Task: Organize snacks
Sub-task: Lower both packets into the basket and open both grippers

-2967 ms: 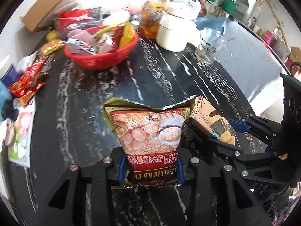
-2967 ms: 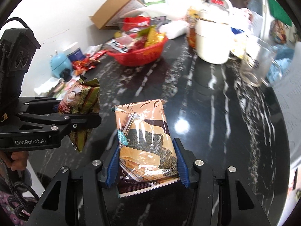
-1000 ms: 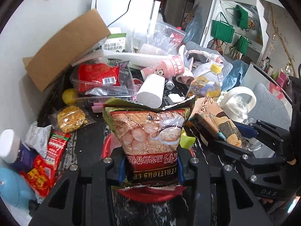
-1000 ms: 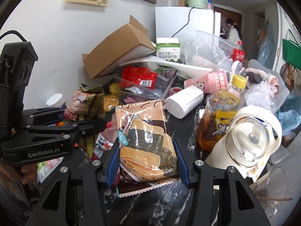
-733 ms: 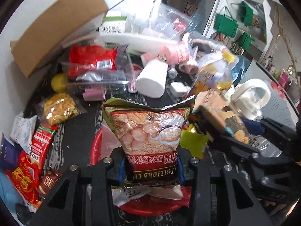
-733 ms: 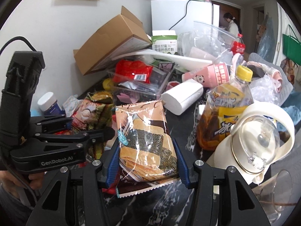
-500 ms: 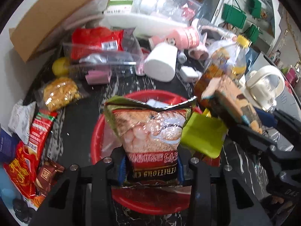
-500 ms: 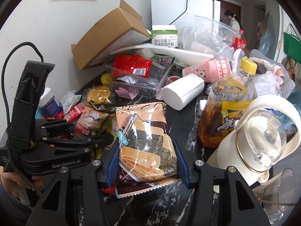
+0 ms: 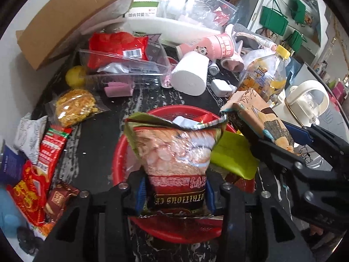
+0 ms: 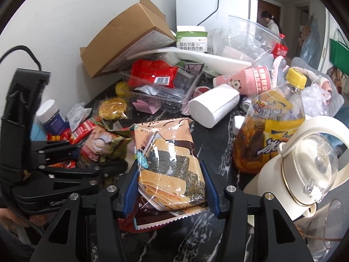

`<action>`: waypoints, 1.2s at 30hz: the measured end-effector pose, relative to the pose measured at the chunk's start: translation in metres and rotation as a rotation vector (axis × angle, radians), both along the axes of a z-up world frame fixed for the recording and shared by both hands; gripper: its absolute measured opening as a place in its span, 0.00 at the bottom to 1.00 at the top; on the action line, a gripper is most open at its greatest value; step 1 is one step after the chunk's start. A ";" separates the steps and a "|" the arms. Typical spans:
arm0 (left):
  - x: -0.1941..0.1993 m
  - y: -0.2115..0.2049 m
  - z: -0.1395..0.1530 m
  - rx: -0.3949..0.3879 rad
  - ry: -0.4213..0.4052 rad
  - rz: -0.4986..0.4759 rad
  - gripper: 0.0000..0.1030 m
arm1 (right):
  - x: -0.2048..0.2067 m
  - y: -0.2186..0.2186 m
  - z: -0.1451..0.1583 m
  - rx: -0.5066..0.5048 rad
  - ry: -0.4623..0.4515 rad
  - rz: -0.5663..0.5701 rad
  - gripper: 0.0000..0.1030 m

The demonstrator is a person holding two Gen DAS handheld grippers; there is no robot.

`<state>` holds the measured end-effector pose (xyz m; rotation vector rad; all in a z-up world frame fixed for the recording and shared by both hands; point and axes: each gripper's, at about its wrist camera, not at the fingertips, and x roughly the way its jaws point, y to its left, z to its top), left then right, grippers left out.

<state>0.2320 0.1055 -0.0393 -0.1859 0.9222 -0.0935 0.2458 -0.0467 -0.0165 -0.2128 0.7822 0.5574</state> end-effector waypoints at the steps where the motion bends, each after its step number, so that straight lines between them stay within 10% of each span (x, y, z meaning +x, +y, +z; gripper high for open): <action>1: -0.001 0.000 0.002 0.009 -0.003 0.003 0.47 | 0.001 0.001 -0.001 -0.007 0.001 -0.007 0.51; 5: -0.005 0.000 0.008 0.054 -0.031 0.023 0.61 | 0.005 0.005 -0.005 -0.028 0.016 -0.012 0.51; 36: -0.004 0.022 0.007 -0.061 -0.029 0.006 0.61 | -0.003 0.035 -0.014 -0.094 0.049 0.080 0.65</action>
